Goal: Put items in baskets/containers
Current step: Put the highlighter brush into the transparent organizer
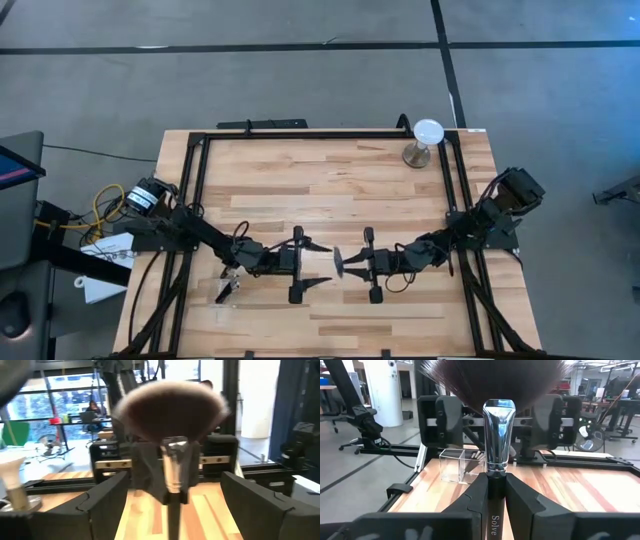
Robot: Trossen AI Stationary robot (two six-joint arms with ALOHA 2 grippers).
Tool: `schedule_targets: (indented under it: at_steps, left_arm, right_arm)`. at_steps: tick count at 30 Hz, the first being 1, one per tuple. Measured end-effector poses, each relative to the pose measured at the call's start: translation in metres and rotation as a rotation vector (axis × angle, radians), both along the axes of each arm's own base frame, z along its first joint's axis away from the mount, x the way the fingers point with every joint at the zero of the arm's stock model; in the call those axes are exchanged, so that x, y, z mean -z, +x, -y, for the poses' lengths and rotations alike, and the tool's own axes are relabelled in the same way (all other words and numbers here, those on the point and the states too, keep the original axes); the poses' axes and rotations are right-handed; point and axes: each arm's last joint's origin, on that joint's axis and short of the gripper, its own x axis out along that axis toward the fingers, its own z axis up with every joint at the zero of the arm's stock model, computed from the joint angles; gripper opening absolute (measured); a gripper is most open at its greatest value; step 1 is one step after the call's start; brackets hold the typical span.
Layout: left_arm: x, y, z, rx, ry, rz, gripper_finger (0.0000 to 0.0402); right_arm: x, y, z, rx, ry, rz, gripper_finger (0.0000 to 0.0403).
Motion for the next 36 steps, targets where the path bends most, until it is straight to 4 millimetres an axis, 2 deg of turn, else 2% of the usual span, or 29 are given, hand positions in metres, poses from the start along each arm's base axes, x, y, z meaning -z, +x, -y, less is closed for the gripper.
schedule_targets:
  at_steps: [18, 25, 36]
  left_arm:
    - [0.0, 0.002, -0.005, -0.024, -0.012, -0.002, 0.0315]
    - [0.0, 0.003, -0.008, -0.082, -0.019, -0.004, 0.0315]
    - [0.0, 0.004, -0.01, -0.089, -0.019, -0.004, 0.0315]
  right_arm:
    - [0.0, 0.001, 0.002, 0.01, -0.005, 0.001, 0.0042]
    - [-0.001, 0.001, 0.002, 0.011, -0.022, 0.01, 0.0042]
    - [-0.003, 0.006, 0.011, 0.038, -0.011, 0.031, 0.0042]
